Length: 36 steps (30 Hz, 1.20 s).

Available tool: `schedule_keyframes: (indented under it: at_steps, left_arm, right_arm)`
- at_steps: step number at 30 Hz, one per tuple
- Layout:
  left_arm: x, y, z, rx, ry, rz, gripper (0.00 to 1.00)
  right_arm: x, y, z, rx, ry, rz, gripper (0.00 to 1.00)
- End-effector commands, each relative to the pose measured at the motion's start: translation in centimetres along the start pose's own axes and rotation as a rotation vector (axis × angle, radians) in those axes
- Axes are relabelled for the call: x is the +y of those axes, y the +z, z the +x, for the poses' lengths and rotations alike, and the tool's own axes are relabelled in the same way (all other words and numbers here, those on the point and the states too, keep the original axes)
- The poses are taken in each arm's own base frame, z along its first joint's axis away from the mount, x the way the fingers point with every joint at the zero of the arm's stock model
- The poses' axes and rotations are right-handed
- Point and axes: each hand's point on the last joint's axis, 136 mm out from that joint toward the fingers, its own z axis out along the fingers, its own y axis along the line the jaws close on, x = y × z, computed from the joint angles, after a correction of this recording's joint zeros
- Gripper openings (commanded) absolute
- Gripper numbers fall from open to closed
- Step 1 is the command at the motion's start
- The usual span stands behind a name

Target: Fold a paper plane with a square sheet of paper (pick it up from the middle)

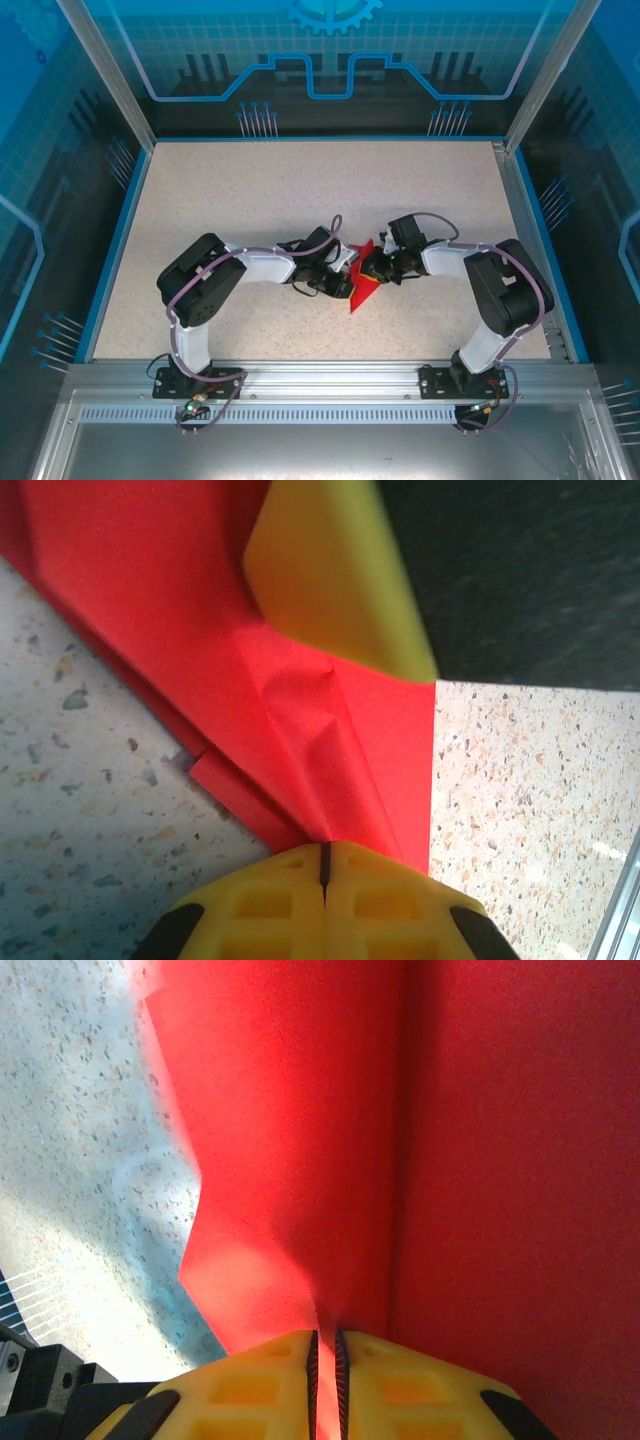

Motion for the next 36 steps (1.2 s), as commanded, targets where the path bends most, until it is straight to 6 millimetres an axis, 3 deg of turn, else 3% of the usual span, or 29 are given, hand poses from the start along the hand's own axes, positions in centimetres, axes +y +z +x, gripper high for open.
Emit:
schedule_keyframes:
  at_steps: [1,11,18,26,30,36]
  left_arm:
    - [2.6,1.8,2.4,0.057,-0.003,-0.103,0.05]
    - [1.6,1.0,0.7,0.007,-0.044,-0.043,0.06]
    - [0.1,-1.6,-2.1,-0.070,-0.094,0.007,0.18]
    - [1.8,-4.1,-5.3,-0.174,-0.258,-0.016,0.37]
    - [3.0,-3.7,-5.4,-0.166,-0.300,-0.052,0.39]
    - [3.2,-2.6,-5.6,-0.157,-0.327,-0.029,0.38]
  right_arm:
    - [1.5,0.7,0.2,0.019,-0.024,-0.037,0.14]
    - [0.3,1.6,1.1,0.048,-0.024,0.002,0.10]
    - [-0.2,1.7,1.5,0.055,-0.025,0.012,0.09]
    - [-0.2,2.0,1.5,0.059,-0.023,0.005,0.09]
    - [-0.2,2.0,1.5,0.060,-0.026,0.002,0.09]
    - [-0.1,2.1,1.6,0.060,-0.022,-0.005,0.09]
